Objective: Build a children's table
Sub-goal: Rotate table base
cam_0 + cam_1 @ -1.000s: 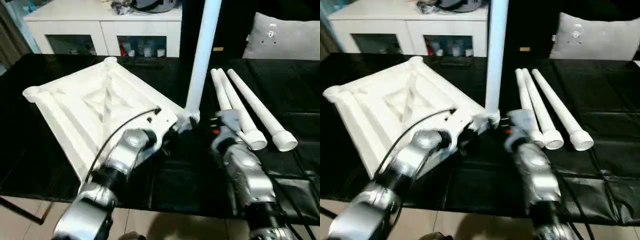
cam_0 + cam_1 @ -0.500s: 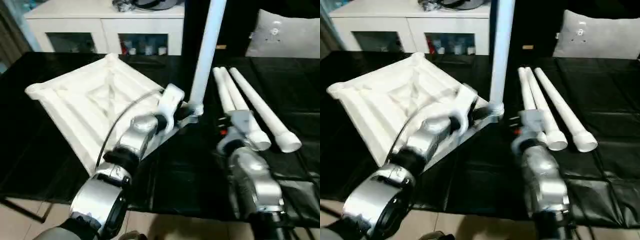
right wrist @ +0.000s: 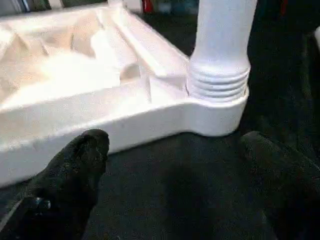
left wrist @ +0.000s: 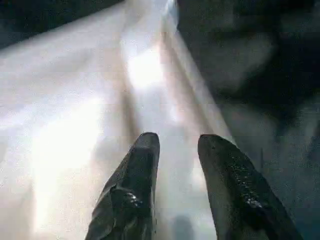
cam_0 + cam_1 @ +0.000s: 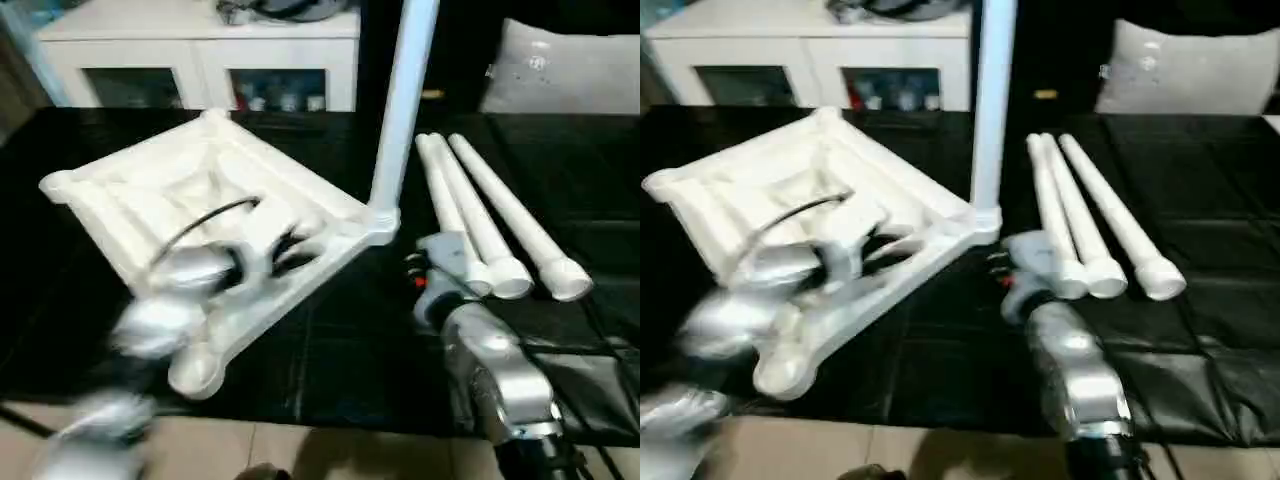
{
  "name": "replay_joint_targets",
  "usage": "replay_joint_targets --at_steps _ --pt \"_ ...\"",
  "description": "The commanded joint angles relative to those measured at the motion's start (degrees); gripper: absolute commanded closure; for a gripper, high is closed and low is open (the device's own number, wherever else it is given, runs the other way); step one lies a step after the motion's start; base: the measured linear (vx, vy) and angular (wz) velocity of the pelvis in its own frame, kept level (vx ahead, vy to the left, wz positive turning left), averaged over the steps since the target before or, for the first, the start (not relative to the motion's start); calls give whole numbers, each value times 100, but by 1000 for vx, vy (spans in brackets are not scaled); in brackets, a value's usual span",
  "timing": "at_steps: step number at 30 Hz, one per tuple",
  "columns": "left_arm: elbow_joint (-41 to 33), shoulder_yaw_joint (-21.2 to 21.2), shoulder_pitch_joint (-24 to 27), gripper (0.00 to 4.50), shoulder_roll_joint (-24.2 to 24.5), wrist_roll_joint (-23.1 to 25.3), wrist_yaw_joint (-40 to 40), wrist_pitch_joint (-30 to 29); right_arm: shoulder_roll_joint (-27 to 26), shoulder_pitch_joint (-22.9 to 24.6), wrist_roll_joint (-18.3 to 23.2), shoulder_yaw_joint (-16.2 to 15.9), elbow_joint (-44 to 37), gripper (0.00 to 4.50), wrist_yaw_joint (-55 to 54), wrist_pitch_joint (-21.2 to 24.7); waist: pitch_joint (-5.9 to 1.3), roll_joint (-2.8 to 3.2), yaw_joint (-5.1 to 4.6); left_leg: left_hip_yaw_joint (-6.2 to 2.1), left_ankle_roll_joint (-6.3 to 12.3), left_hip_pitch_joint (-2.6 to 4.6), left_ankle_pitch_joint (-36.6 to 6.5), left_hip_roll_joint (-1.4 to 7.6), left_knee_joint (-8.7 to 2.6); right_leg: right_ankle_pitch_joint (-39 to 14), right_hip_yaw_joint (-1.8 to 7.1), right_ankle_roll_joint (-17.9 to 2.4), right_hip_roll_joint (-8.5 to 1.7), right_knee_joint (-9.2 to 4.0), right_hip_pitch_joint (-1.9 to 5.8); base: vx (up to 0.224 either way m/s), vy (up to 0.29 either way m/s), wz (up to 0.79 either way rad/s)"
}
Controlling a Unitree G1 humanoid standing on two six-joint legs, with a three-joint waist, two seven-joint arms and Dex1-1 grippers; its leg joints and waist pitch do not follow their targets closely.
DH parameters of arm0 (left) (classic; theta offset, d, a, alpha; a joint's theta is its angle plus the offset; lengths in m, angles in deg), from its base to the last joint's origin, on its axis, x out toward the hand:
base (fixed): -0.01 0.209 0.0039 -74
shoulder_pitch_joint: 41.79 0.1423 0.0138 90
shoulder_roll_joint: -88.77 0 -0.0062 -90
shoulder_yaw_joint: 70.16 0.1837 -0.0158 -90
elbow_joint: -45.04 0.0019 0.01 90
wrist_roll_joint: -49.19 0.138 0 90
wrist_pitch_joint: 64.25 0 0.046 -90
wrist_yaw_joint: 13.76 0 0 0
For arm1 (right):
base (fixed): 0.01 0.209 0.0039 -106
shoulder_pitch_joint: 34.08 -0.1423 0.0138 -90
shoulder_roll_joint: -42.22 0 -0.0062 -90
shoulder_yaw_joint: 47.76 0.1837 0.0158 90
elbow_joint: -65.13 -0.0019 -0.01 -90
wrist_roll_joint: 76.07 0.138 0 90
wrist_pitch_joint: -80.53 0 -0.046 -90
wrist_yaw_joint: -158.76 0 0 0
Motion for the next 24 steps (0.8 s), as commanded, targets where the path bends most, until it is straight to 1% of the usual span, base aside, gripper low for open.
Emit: replay_joint_targets --at_steps 1,2,3,4,5,6,7,8,9,10,11,12,13,15,16,17,20,21,22,23,24 --pt "-301 -123 60 332 448 102 -356 -297 4 -31 -46 -157 -48 0 136 154 -332 -6 -34 -243 -49 207 -1334 508 -480 -1327 452 -881 -625 -414 182 0 0 0" --pt "-306 -132 63 332 469 103 -363 -310 6 -31 -46 -162 -48 0 141 158 -332 2 -34 -256 -76 191 -1349 507 -495 -1348 446 -861 -618 -398 197 0 0 0" --pt "-338 -197 85 347 645 115 -442 -384 37 -22 -76 -222 -51 0 179 182 -316 1 -48 -250 -142 224 -1517 504 -512 -1481 442 -820 -604 -427 166 0 0 0" --pt "-377 -245 107 358 803 130 -508 -442 70 -6 -114 -284 -58 0 213 204 -315 -9 -58 -262 -218 230 -1639 506 -517 -1541 450 -814 -614 -421 178 0 0 0" --pt "-386 -254 112 358 832 132 -519 -454 76 -3 -121 -295 -59 0 219 209 -308 -4 -57 -261 -244 235 -1683 503 -522 -1578 455 -812 -617 -433 174 0 0 0" --pt "-492 -283 155 367 1027 113 -570 -598 101 16 -135 -344 -67 0 241 237 -303 -11 -61 -260 -300 252 -1755 505 -523 -1593 465 -822 -621 -439 166 0 0 0" --pt "-624 -289 203 380 1205 71 -599 -771 113 31 -130 -373 -76 0 250 260 -309 -12 -59 -266 -320 240 -1744 505 -529 -1534 473 -843 -627 -416 180 0 0 0" --pt "-670 -289 219 380 1261 55 -607 -831 117 35 -127 -381 -79 0 252 268 -309 -12 -59 -266 -320 240 -1744 505 -529 -1534 473 -843 -627 -416 180 0 0 0" --pt "-770 -288 321 390 1523 65 -691 -986 130 49 -129 -408 -88 0 259 296 -316 -14 -70 -260 -327 246 -1697 498 -520 -1418 477 -870 -624 -399 179 0 0 0" --pt "-868 -320 472 398 1857 96 -850 -1190 152 53 -149 -433 -98 0 274 328 -312 -23 -93 -251 -291 235 -1659 480 -516 -1388 476 -884 -610 -399 177 0 0 0" --pt "-907 -341 503 406 1920 66 -905 -1278 160 48 -150 -436 -101 0 289 345 -304 -31 -106 -251 -278 229 -1664 474 -515 -1440 478 -878 -614 -400 180 0 0 0" --pt "-929 -351 518 412 1949 47 -934 -1325 165 46 -149 -437 -103 0 298 354 -307 -23 -116 -254 -269 223 -1657 473 -513 -1478 479 -884 -622 -398 192 0 0 0" --pt "-955 -364 533 418 1990 20 -971 -1405 176 39 -143 -446 -102 0 305 368 -301 -15 -137 -253 -251 244 -1663 477 -498 -1586 480 -890 -626 -428 176 0 0 0" --pt "-939 -350 555 433 2049 36 -998 -1472 201 22 -134 -472 -92 0 335 382 -301 -8 -137 -258 -269 249 -1697 485 -501 -1615 479 -897 -621 -427 178 0 0 0" --pt "-936 -348 559 447 2055 43 -1001 -1476 203 20 -136 -475 -90 0 342 384 -299 -11 -142 -264 -270 239 -1705 486 -506 -1606 479 -901 -620 -423 184 0 0 0" --pt "-876 -302 577 447 2073 103 -1010 -1496 210 -16 -134 -496 -49 0 411 384 -298 -14 -150 -266 -281 241 -1744 484 -508 -1613 475 -900 -616 -424 183 0 0 0" --pt "-858 -186 596 447 2099 82 -943 -1572 227 -87 -125 -561 30 0 514 361 -302 -23 -167 -270 -261 233 -1774 466 -495 -1644 475 -914 -621 -421 196 0 0 0" --pt "-772 -117 582 447 2035 71 -867 -1584 213 -165 -124 -604 160 0 565 328 -299 -1 -174 -264 -252 235 -1775 464 -488 -1655 479 -923 -621 -431 189 0 0 0" --pt "-610 3 571 447 1934 157 -787 -1542 180 -304 -182 -658 443 0 587 232 -301 10 -174 -271 -253 236 -1798 461 -483 -1674 478 -937 -624 -430 186 0 0 0" --pt "-540 33 565 447 1889 185 -771 -1531 160 -356 -202 -671 551 0 584 197 -298 23 -187 -274 -265 238 -1824 451 -479 -1712 472 -957 -618 -430 193 0 0 0" --pt "-504 58 573 447 1866 206 -765 -1530 146 -395 -211 -681 630 0 590 182 -298 15 -187 -274 -270 236 -1828 456 -480 -1712 477 -952 -622 -441 195 0 0 0"
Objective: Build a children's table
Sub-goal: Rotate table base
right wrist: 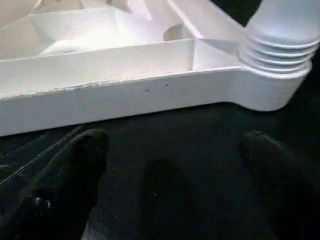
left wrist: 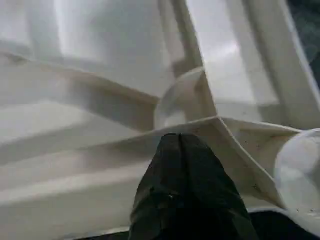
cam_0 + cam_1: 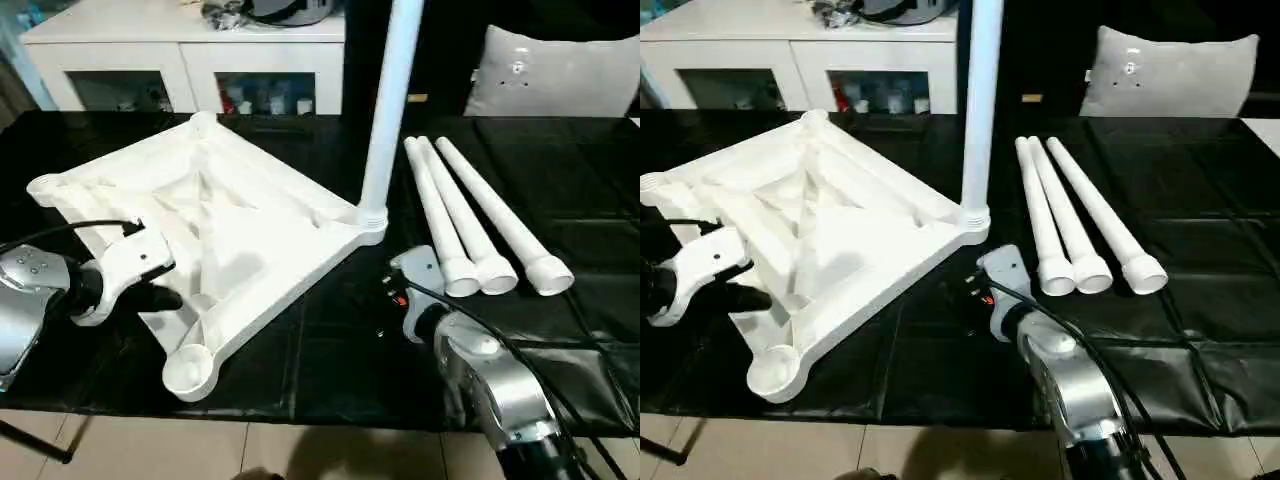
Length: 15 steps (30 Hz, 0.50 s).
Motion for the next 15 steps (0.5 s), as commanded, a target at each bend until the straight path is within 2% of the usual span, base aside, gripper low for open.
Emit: replay_joint_targets --at_steps 1,3,5,6,8,9,12,15 --pt "156 202 29 447 -24 193 47 4 -60 -174 -65 -99 339 0 45 -86 -319 99 -9 -298 -267 168 -1838 461 -476 -1659 453 -987 -625 -475 160 0 0 0" --pt "188 271 49 447 -18 256 42 8 -72 -240 -87 -121 460 0 55 -109 -326 82 -17 -297 -267 167 -1818 461 -478 -1582 450 -1006 -613 -468 170 0 0 0" --pt "245 405 83 447 -27 341 51 -7 -147 -470 -110 -129 823 0 69 -180 -332 94 -21 -299 -266 171 -1807 467 -473 -1517 445 -1050 -619 -457 176 0 0 0" --pt "272 450 78 447 -57 327 57 -5 -195 -581 -105 -116 989 0 81 -228 -330 78 -27 -298 -264 163 -1793 466 -475 -1493 444 -1065 -613 -452 178 0 0 0" --pt "298 497 65 447 -88 292 69 5 -247 -683 -76 -103 1153 0 128 -276 -331 94 -26 -297 -293 179 -1865 474 -473 -1459 443 -1106 -618 -446 170 0 0 0" --pt "289 549 57 447 -164 216 21 31 -294 -796 -55 -138 1345 0 239 -354 -332 62 -22 -286 -274 174 -1835 472 -470 -1400 448 -1110 -617 -442 175 0 0 0" --pt "179 657 74 447 -302 91 -119 86 -321 -922 -71 -201 1579 0 347 -475 -341 82 -6 -287 -244 171 -1734 475 -460 -1350 448 -1146 -632 -435 189 0 0 0" --pt "-163 787 119 447 -493 -162 -392 35 -340 -1037 -91 -193 1845 0 358 -572 -345 53 19 -276 -225 168 -1621 485 -459 -1254 447 -1186 -632 -419 199 0 0 0"
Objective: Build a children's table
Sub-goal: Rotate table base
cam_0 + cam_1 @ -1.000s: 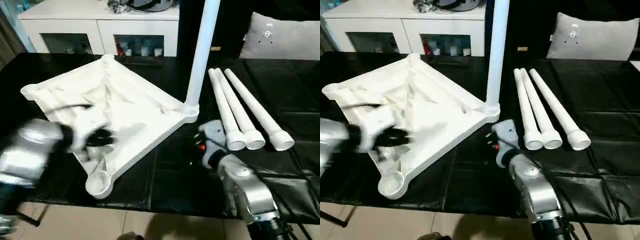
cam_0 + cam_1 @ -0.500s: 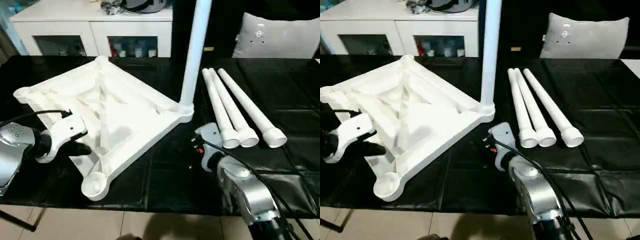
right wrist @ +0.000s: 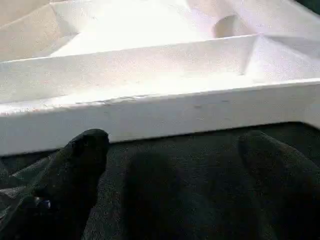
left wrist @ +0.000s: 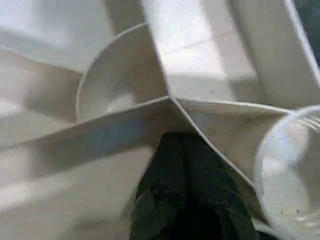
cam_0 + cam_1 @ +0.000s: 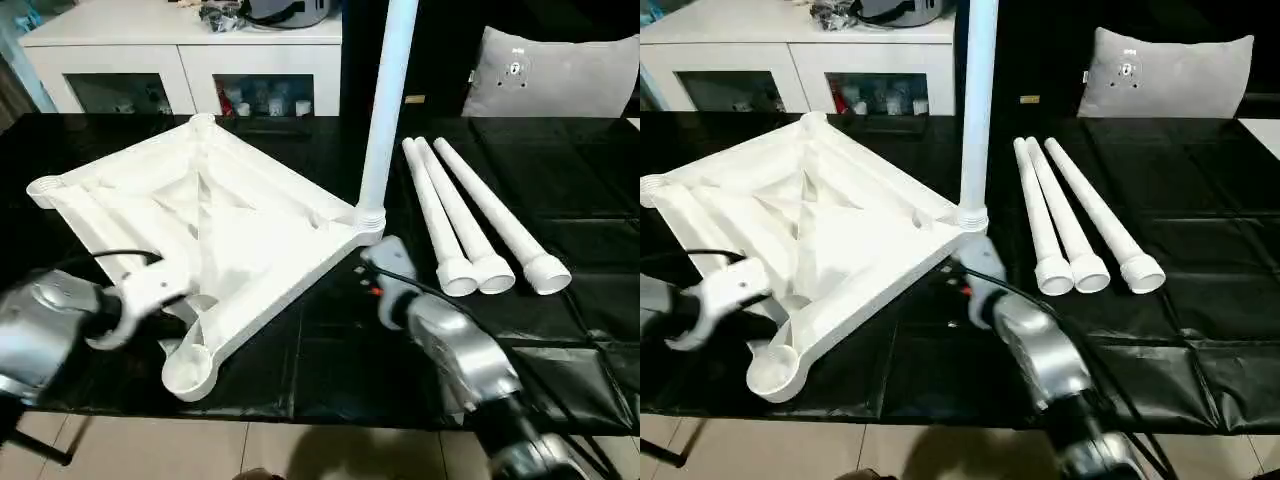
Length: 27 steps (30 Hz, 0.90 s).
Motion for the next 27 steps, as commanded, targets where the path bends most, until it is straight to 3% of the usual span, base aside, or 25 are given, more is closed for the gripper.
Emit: replay_joint_targets --at_steps 1,8,12,14,16,18,24,27 --pt "-362 185 68 447 -119 -304 -306 -42 6 -94 -57 -51 162 0 47 -113 -345 65 -3 -276 -222 158 -1612 486 -463 -1253 446 -1170 -629 -412 185 0 0 0" --pt "-547 464 -133 447 -794 -687 -524 16 -43 -250 -109 -12 506 0 79 -312 -317 27 -42 -279 -195 138 -1719 462 -452 -1758 448 -1067 -651 -474 220 0 0 0" --pt "-345 496 -355 447 -1284 -742 -307 183 -54 -275 -138 -9 587 0 76 -383 -330 9 -97 -273 -115 120 -1579 454 -439 -1695 436 -1075 -628 -476 230 0 0 0" --pt "-76 528 -499 447 -1492 -576 -67 374 -45 -278 -153 -11 611 0 66 -410 -333 35 -114 -268 -85 125 -1573 442 -429 -1670 425 -1077 -611 -487 222 0 0 0" --pt "185 534 -628 447 -1683 -467 133 481 -39 -275 -183 3 629 0 75 -441 -346 7 -124 -268 -39 102 -1512 439 -417 -1608 424 -1082 -621 -480 251 0 0 0" --pt "559 499 -794 447 -1961 -290 530 676 -31 -280 -237 46 654 0 65 -498 -358 49 -126 -273 -7 104 -1442 444 -405 -1487 419 -1078 -614 -477 254 0 0 0" --pt "1252 368 -1030 447 -2322 97 1502 1027 89 -327 -321 180 479 0 -140 -502 -360 21 -109 -264 50 118 -1443 450 -400 -1443 404 -1103 -603 -489 248 0 0 0" --pt "1332 219 -1039 447 -2450 49 1767 1092 169 -513 -349 484 236 0 -628 -259 -361 2 -98 -264 44 113 -1445 456 -406 -1494 403 -1062 -600 -487 240 0 0 0"
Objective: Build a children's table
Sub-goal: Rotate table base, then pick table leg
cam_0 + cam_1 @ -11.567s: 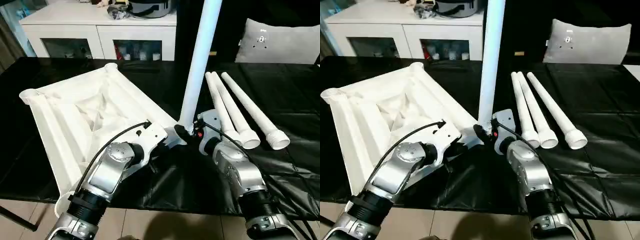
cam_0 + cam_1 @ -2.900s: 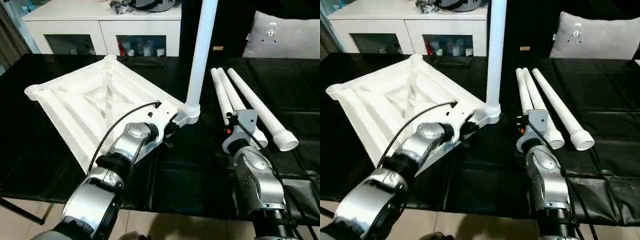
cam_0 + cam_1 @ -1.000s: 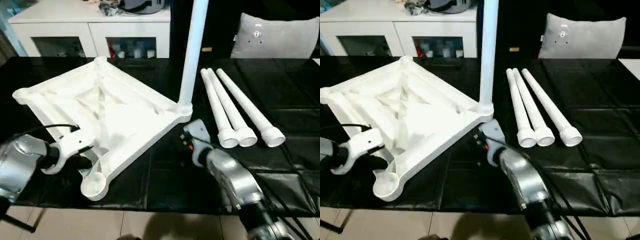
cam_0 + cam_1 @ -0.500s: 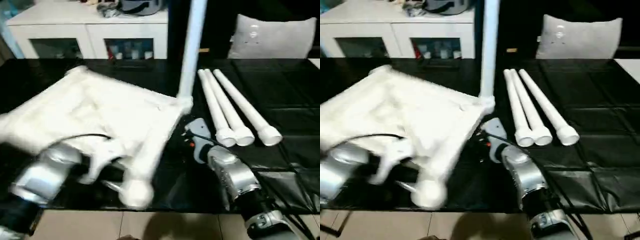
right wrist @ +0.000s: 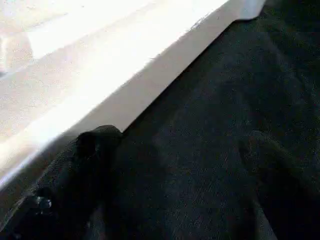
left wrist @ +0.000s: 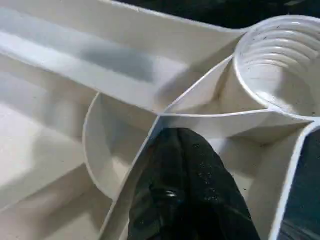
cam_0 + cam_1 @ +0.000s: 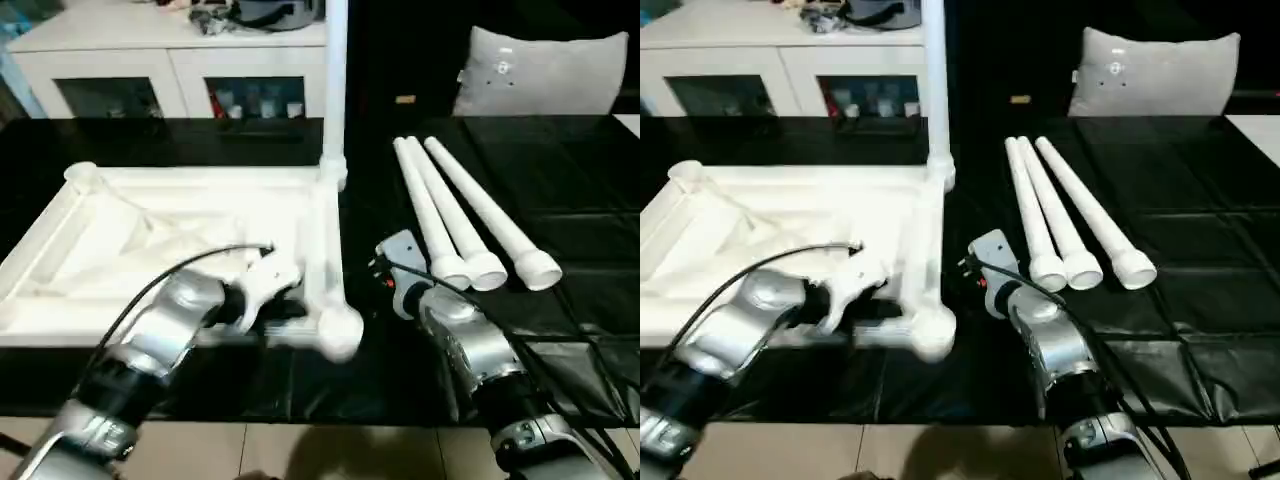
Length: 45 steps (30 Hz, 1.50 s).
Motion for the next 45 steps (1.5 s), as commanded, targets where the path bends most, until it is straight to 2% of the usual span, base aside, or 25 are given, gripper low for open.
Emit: replay_joint_targets --at_steps 1,3,4,6,7,8,10,11,12,13,14,16,19,26,30,32,34,44,45 --pt "-89 -207 -27 447 -74 -63 192 68 10 -374 -31 263 -265 0 -489 268 -365 8 23 -274 22 91 -1376 460 -421 -1467 405 -1067 -608 -479 237 0 0 0" --pt "-147 -270 -1 447 -100 -98 213 87 36 -499 -57 379 -275 0 -691 386 -368 10 24 -262 14 105 -1345 451 -407 -1430 404 -1098 -601 -480 219 0 0 0" --pt "-215 -405 14 447 -111 -173 275 -57 95 -705 -187 450 -218 0 -931 692 -365 15 26 -260 3 105 -1361 451 -407 -1449 405 -1091 -599 -474 215 0 0 0" --pt "-321 -477 40 447 -78 -249 219 -144 168 -906 -244 489 -131 0 -999 971 -370 31 19 -256 -47 119 -1366 446 -403 -1377 404 -1119 -585 -456 211 0 0 0" --pt "-518 -505 113 429 11 -316 89 -159 264 -1170 -234 530 27 0 -952 1278 -378 17 21 -256 -30 104 -1294 442 -399 -1241 407 -1147 -587 -441 229 0 0 0" --pt "-707 -520 180 429 82 -419 -66 -203 339 -1393 -211 564 233 0 -919 1431 -379 6 25 -258 -23 100 -1278 443 -397 -1215 406 -1172 -597 -436 232 0 0 0" --pt "-818 -529 220 429 121 -517 -151 -232 384 -1537 -193 589 384 0 -925 1512 -369 18 34 -242 -6 93 -1237 435 -381 -1150 409 -1213 -597 -437 230 0 0 0" --pt "-867 -530 227 400 127 -552 -173 -241 412 -1611 -185 593 490 0 -912 1594 -369 -26 30 -228 5 102 -1230 435 -380 -1160 407 -1200 -588 -448 224 0 0 0" --pt "-1041 -535 264 394 177 -639 -286 -287 467 -1789 -191 586 775 0 -930 1726 -371 -45 42 -226 27 96 -1161 431 -377 -1144 408 -1198 -593 -439 233 0 0 0" --pt "-1200 -534 299 392 234 -701 -391 -331 512 -1950 -199 574 1047 0 -938 1820 -384 -16 54 -231 42 94 -1064 431 -372 -1088 403 -1249 -601 -423 242 0 0 0" --pt "-1301 -527 311 390 266 -746 -449 -370 540 -2070 -214 581 1239 0 -953 1893 -392 -51 45 -229 37 91 -1013 438 -362 -1020 401 -1282 -596 -401 243 0 0 0" --pt "-1541 -428 339 365 414 -792 -648 -476 562 -2351 -226 692 1748 0 -1113 2040 -379 -40 63 -228 40 86 -1005 440 -357 -1061 401 -1314 -605 -400 238 0 0 0" --pt "-1612 -439 326 346 408 -809 -611 -552 566 -2507 -193 783 2060 0 -1121 2089 -365 -64 69 -207 17 90 -1048 438 -357 -1194 402 -1222 -596 -411 229 0 0 0" --pt "-1681 -392 293 276 456 -808 -589 -664 582 -2822 -182 760 2755 0 -971 2195 -383 -54 84 -209 -6 92 -998 440 -351 -1106 391 -1255 -593 -379 230 0 0 0" --pt "-1725 -350 284 261 473 -853 -655 -727 612 -2935 -206 744 2980 0 -860 2423 -370 -48 92 -207 -14 89 -1067 449 -355 -1187 389 -1224 -584 -392 228 0 0 0" --pt "-1721 -322 270 230 480 -851 -671 -740 626 -2989 -204 734 3091 0 -727 2578 -366 -47 95 -206 -25 88 -1098 447 -355 -1198 388 -1235 -579 -392 221 0 0 0" --pt "-1711 -303 257 227 476 -839 -669 -739 636 -3019 -176 732 3169 0 -559 2719 -369 -47 97 -202 -26 87 -1111 444 -350 -1200 385 -1237 -575 -391 229 0 0 0" --pt "-1659 -252 191 146 488 -796 -644 -707 752 -3028 -53 783 3299 0 -16 3076 -377 -49 118 -199 -2 76 -1065 450 -335 -1171 377 -1244 -581 -386 231 0 0 0" --pt "-1655 -244 185 144 495 -776 -636 -688 757 -3010 -52 756 3261 19 77 3123 -375 -49 123 -200 7 76 -1077 452 -335 -1196 377 -1241 -581 -389 230 0 0 0"
